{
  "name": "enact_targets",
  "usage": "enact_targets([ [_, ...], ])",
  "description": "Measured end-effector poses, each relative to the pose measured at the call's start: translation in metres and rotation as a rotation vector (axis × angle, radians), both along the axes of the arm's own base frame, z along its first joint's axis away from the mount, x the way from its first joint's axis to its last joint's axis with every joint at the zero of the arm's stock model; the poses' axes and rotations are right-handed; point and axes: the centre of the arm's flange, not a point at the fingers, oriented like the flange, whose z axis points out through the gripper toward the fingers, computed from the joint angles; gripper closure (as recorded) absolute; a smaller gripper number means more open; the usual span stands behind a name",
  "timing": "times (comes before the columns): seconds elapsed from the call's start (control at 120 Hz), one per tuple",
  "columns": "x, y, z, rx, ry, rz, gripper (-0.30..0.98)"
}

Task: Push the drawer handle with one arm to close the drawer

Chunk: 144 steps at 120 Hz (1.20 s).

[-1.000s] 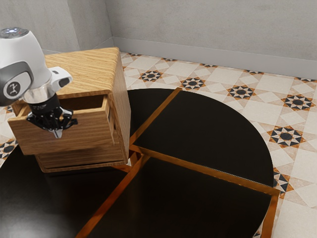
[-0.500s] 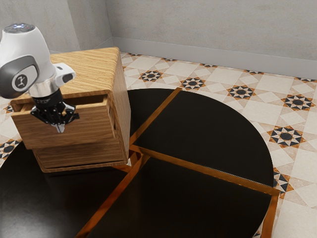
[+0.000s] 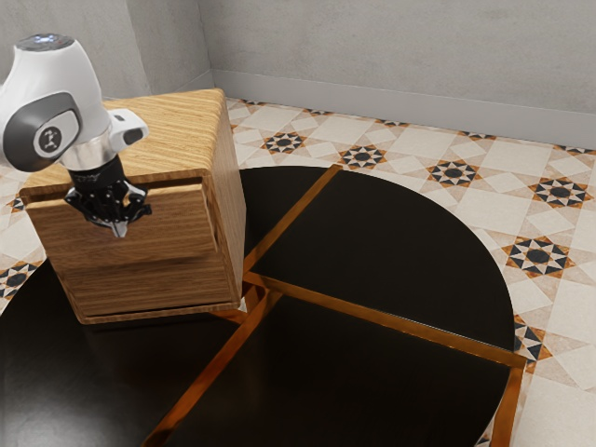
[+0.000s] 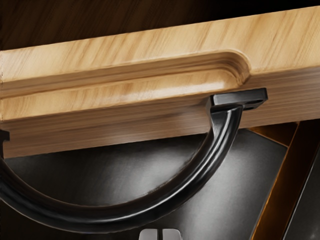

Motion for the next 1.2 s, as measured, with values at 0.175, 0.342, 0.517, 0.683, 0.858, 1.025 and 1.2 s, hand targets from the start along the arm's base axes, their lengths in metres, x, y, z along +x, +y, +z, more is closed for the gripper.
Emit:
enact_targets([
  [0.175, 0.002, 0.009, -0.004, -0.008, 0.009, 0.015, 0.79],
  [0.342, 0.010, 0.011, -0.003, -0.008, 0.009, 0.009, 0.79],
  [0.517, 0.018, 0.014, -0.006, -0.006, 0.016, 0.005, 0.78],
  [0.683, 0.026, 0.017, -0.004, -0.006, 0.012, -0.001, 0.79],
  [0.858, 0.026, 0.021, -0.006, -0.011, 0.014, 0.001, 0.79],
  [1.025, -0.030, -0.008, -0.002, -0.026, -0.025, -0.013, 0.75],
  [1.2, -0.067, -0.096, 0.029, -0.076, -0.086, -0.155, 0.37],
])
